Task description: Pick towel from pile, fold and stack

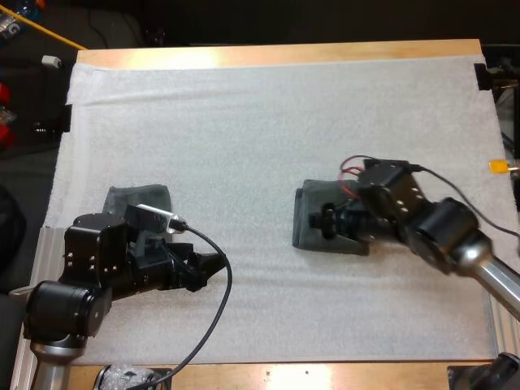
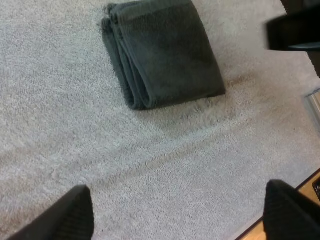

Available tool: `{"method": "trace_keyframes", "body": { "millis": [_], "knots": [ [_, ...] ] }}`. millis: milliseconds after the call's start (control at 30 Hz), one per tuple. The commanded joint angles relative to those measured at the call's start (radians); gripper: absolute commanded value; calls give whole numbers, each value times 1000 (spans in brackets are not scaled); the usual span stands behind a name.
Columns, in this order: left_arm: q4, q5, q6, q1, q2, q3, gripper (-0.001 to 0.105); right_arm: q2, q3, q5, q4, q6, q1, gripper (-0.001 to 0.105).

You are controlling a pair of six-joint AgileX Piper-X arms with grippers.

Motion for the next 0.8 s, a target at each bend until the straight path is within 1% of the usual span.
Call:
{"method": "trace_keyframes", "body": {
  "millis": [0, 233, 367, 433, 600, 767],
  "knots": [
    [-16, 11, 6, -5, -5, -7, 68, -44, -7, 14, 46, -19, 1, 67],
    [-43, 4, 6, -5, 0, -7, 68, -244, -7, 14, 194, -19, 1, 67],
    [-51, 4, 6, -5, 27, -7, 68, -351, -7, 14, 238, -19, 1, 67],
    [-79, 4, 4, -5, 49, -7, 68, -395, -7, 17, 260, -17, 1, 67],
    [-153, 4, -25, -5, 114, -7, 68, -454, -7, 21, 319, -19, 1, 67],
    [-203, 5, -46, -14, 210, -7, 68, -480, -7, 73, 364, -28, 1, 67]
  ]
}}
